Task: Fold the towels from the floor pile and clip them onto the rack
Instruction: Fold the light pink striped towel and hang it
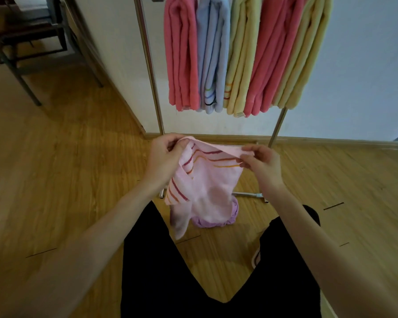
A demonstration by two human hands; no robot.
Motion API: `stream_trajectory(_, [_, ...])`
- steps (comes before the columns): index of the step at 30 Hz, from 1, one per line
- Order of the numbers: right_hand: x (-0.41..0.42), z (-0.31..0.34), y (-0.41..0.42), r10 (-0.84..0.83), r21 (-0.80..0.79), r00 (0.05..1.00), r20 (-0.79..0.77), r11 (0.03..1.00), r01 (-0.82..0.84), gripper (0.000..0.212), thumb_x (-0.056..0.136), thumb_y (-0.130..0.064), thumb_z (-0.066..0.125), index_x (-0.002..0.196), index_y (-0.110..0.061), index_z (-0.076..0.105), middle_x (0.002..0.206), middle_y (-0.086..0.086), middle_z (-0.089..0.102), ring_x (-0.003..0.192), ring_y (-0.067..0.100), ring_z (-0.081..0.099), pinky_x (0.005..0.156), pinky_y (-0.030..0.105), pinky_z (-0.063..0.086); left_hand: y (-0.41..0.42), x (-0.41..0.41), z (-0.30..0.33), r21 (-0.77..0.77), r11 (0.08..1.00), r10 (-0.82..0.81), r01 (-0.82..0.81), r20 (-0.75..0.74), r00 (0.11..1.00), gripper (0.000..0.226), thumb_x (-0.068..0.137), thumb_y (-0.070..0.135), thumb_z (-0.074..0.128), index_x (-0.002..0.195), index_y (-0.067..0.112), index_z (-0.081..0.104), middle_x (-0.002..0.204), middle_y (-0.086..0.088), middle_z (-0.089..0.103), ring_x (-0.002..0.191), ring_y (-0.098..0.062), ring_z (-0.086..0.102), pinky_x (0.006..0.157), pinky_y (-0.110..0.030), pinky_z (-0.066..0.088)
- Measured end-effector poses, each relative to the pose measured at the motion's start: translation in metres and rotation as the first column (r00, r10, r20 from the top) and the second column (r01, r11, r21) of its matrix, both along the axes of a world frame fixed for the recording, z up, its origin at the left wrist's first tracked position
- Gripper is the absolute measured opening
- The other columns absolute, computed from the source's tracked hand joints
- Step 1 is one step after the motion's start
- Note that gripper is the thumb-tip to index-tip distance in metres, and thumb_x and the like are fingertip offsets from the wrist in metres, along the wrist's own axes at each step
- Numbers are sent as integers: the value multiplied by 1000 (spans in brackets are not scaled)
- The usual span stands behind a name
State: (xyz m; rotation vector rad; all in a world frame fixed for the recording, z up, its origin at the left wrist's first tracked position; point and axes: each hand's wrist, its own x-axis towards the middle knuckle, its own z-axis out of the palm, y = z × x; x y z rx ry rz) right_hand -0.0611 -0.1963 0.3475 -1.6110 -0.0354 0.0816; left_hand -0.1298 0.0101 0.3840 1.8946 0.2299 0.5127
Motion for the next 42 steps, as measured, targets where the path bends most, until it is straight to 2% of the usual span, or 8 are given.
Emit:
stream_trajectory(6, [-21, -31, 4, 235, -313, 950, 207, 936, -163, 19, 83, -1, 68, 96, -15, 62, 87, 1, 65, 78, 14, 65, 68, 20, 54, 0, -4, 11, -39, 998, 49, -51, -36, 998, 14, 91, 9, 58, 92, 11, 72, 83, 4, 70, 80, -2, 64, 73, -15, 51])
stream_trajectory(13, [-35, -49, 13, 313, -548, 779, 543, 835, 47, 8, 89, -9, 64, 95, -5, 68, 97, 5, 54, 76, 11, 51, 59, 15, 43, -1, -10, 20, -21, 998, 55, -56, -70, 996, 14, 91, 9, 60, 93, 11, 73, 83, 6, 70, 77, 2, 64, 76, -20, 53])
stream_trajectory(18, [-51, -46, 19, 484, -638, 685, 545, 769, -35, 9, 97, -14, 46, 104, -17, 40, 86, -1, 49, 60, 6, 42, 50, 12, 33, 2, -10, 25, -27, 995, 88, -91, -91, 992, 14, 91, 12, 60, 96, 11, 73, 88, 1, 71, 86, -9, 66, 81, -27, 55])
stream_trajectory(21, [-52, -46, 25, 622, -748, 618, 480, 659, -83, 22, 93, -17, 35, 106, -12, 53, 97, 5, 47, 71, 12, 43, 52, 23, 39, 1, -9, 27, -19, 996, 81, -83, -96, 992, 13, 91, 12, 60, 96, 12, 73, 88, 0, 71, 88, -13, 66, 81, -28, 55])
stream_trajectory(24, [-45, -52, 32, 609, -706, 617, 499, 698, -118, 29, 91, -17, 38, 97, -10, 66, 93, 4, 48, 68, 14, 46, 49, 26, 41, -2, -6, 30, 2, 997, 82, -83, -101, 991, 13, 91, 13, 60, 94, 13, 72, 86, 4, 70, 86, -10, 65, 79, -25, 55])
stream_trajectory(30, [-37, -42, 43, 454, -397, 824, 339, 863, -313, 23, 88, 3, 54, 102, -5, 70, 92, 1, 55, 72, 0, 53, 64, 10, 42, -8, 2, 34, 40, 998, 52, -49, -68, 996, 12, 91, 11, 60, 88, 16, 70, 81, 9, 67, 80, -3, 62, 75, -19, 52])
stream_trajectory(36, [-39, -39, 41, 563, -457, 754, 338, 799, -391, 21, 74, -7, 67, 95, -8, 68, 88, 4, 56, 71, 7, 53, 61, 10, 41, -14, 10, 33, 82, 996, 49, -44, -60, 997, 12, 92, 13, 59, 93, 15, 71, 85, 6, 68, 84, -3, 62, 78, -18, 51])
stream_trajectory(42, [-42, -43, 37, 486, -411, 798, 356, 848, -333, 16, 79, -20, 75, 88, -10, 67, 85, -1, 57, 70, 8, 53, 59, 16, 45, -20, 16, 30, 111, 991, 77, -69, -74, 994, 13, 93, 15, 58, 97, 14, 71, 86, 8, 66, 84, -4, 62, 81, -23, 53])
